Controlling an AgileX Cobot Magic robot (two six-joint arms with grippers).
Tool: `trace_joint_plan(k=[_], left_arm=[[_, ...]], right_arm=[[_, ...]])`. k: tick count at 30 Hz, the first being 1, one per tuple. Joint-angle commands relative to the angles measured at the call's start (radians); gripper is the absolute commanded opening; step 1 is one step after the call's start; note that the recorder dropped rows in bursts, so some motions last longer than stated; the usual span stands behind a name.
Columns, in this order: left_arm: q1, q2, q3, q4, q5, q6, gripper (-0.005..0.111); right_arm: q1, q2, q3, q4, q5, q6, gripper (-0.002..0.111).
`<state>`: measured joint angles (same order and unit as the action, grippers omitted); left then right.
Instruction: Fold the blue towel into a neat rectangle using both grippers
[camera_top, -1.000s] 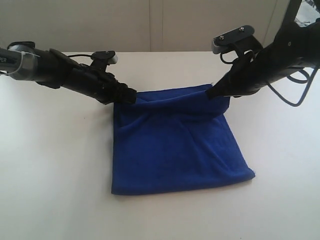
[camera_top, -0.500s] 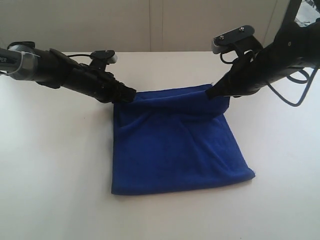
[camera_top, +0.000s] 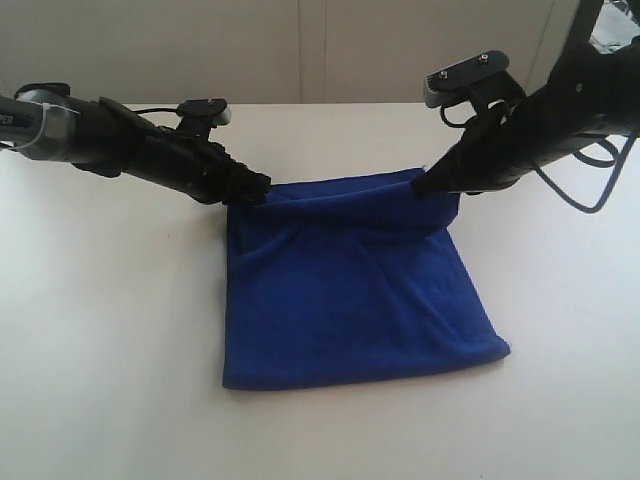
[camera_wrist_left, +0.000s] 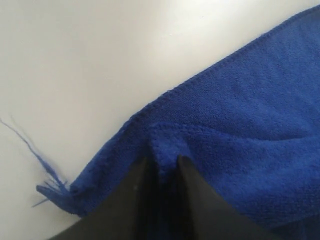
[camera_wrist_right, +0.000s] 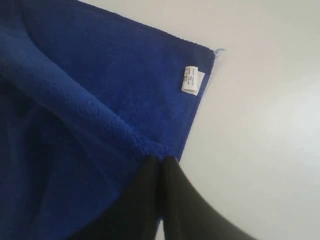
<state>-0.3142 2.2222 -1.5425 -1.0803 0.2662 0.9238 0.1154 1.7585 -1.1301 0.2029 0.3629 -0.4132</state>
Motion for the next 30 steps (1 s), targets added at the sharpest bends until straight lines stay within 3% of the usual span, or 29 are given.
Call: trace_joint_plan(k=[1,3,9,15,20,22,27,30], left_arm=[[-0.001,-0.002,-0.003,-0.018,0.009,-0.007,0.009],[-0.001,-0.002,-0.003,-0.019,0.009,-0.007,0.000],[0.001,-0.031,-0.003,-0.064,0.017,-0.007,0.000],[0.001,-0.150,-0.003,-0.045,0.147,-0.010,0.000],[0.001,-0.275,-0.003,0.238,0.306,-0.234,0.000],[0.001,-0.330,0.004,0.261,0.394,-0.248,0.000],[-0.041,-0.521,0.190,0.264,0.389,-0.262,0.000],[-0.110,-0.676,0.334,0.264,0.321,-0.262,0.000]], right_arm=[[-0.007,0.000,0.004,0.003,-0.002,-0.004,0.000],[-0.007,0.000,0.004,0.005,-0.002,-0.004,0.000],[-0.007,0.000,0.004,0.005,-0.025,-0.004,0.000],[-0.007,-0.007,0.004,0.005,-0.023,-0.004,0.000],[-0.007,-0.100,0.004,0.003,0.035,-0.004,0.000],[-0.007,-0.144,0.004,0.003,0.077,-0.011,0.000],[-0.007,-0.287,0.102,0.003,0.101,-0.046,0.000],[-0.007,-0.429,0.198,0.005,0.101,-0.056,0.000]])
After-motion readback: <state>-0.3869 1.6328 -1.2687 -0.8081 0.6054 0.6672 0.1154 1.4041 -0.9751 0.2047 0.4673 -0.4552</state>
